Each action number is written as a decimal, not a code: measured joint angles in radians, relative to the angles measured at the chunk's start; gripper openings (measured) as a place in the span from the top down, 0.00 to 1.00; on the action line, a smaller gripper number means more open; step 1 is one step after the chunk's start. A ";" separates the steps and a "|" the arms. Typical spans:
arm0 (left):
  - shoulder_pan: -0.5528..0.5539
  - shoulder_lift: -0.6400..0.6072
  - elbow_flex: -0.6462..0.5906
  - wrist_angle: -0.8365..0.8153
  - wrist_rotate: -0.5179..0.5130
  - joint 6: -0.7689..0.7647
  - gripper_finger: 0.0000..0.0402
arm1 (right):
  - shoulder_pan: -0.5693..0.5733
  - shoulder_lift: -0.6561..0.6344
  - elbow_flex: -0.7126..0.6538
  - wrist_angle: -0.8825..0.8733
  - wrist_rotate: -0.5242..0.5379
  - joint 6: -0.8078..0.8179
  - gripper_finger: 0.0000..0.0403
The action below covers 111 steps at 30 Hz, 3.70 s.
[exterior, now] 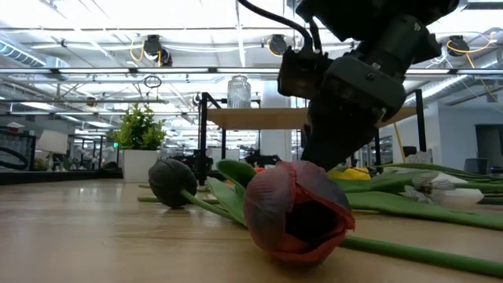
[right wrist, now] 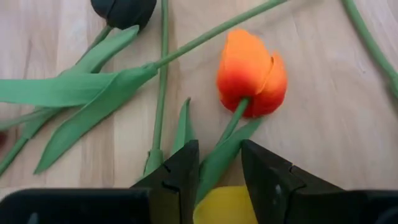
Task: Pick and place flowers into a vace then onto a shelf
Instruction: Put the orange tulip into the purple vase, then put the black tulip into the transparent vase
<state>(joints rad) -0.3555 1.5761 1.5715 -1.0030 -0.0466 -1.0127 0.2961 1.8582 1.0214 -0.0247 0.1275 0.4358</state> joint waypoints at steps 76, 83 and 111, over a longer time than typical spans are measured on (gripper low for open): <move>0.054 -0.034 0.001 0.011 0.000 0.094 0.64 | -0.421 -0.747 -0.098 0.730 0.740 -0.885 0.88; 0.054 -0.034 0.001 0.010 0.000 0.094 0.64 | -0.421 -0.752 -0.116 0.743 0.816 -0.813 0.77; 0.033 -0.009 -0.017 0.032 -0.002 0.160 0.64 | -0.068 -0.993 -0.116 0.647 0.748 -0.856 0.64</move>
<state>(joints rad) -0.3222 1.5675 1.5542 -0.9706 -0.0489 -0.8525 0.2280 0.8647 0.9058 0.6227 0.8755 -0.4197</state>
